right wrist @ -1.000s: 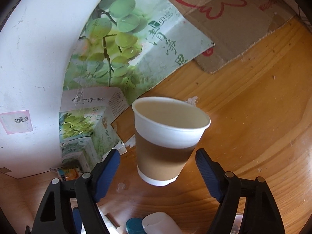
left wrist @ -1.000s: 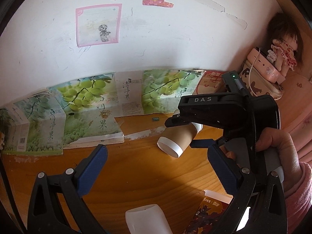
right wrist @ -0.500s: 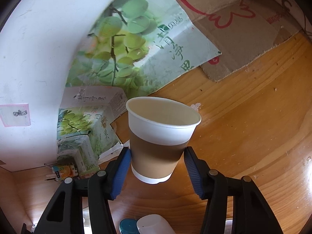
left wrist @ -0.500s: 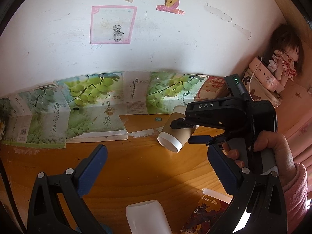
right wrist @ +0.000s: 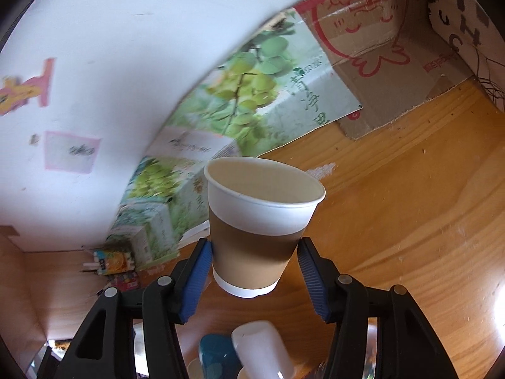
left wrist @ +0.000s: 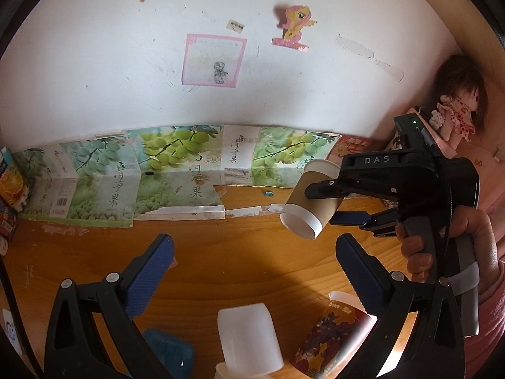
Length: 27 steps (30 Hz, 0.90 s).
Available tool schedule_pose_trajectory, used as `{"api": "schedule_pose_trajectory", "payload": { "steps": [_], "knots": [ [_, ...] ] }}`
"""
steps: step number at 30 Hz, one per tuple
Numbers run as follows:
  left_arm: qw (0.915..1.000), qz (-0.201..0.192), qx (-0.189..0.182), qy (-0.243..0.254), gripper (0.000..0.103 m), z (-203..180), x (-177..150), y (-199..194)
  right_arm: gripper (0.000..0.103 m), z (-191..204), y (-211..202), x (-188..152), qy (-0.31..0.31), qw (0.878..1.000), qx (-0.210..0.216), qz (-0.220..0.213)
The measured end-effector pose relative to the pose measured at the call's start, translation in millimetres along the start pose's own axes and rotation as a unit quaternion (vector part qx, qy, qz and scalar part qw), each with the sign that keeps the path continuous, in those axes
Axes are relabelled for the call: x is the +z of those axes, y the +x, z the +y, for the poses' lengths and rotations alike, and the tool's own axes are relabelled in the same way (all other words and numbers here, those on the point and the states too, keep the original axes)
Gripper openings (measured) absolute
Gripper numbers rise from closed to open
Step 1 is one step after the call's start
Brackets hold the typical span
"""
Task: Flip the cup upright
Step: 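Carry the brown-sleeved cup with the right tool toward the left tool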
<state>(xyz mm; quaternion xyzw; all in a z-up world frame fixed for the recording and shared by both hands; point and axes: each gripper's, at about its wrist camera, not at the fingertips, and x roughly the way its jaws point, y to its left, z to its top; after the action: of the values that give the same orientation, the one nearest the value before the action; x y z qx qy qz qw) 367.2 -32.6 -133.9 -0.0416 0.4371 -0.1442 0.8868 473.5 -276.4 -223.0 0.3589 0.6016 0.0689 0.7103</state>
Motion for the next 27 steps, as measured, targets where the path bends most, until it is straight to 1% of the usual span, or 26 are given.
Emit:
{"api": "schedule_pose_trajectory", "payload": {
  "steps": [5,11,17,22,27],
  "knots": [
    [0.9997,-0.022,0.0,-0.009,0.102,0,-7,-33,0.057,12,-22,-24,-0.022,1.0,0.019,0.002],
    [0.9988,-0.047,0.006,-0.015,0.102,1,-25,-74,0.057,27,-48,-64,-0.064,0.998,0.02,-0.001],
    [0.9977,-0.061,0.021,-0.021,0.102,3,-54,-112,0.057,35,-74,-113,-0.118,0.993,-0.008,-0.017],
    [0.9975,-0.063,0.023,-0.021,0.102,0,-82,-139,0.057,38,-88,-152,-0.148,0.988,-0.038,-0.015],
    [0.9979,-0.058,0.022,-0.019,0.102,-6,-112,-159,0.057,34,-99,-194,-0.171,0.984,-0.047,-0.003]
  ]
}}
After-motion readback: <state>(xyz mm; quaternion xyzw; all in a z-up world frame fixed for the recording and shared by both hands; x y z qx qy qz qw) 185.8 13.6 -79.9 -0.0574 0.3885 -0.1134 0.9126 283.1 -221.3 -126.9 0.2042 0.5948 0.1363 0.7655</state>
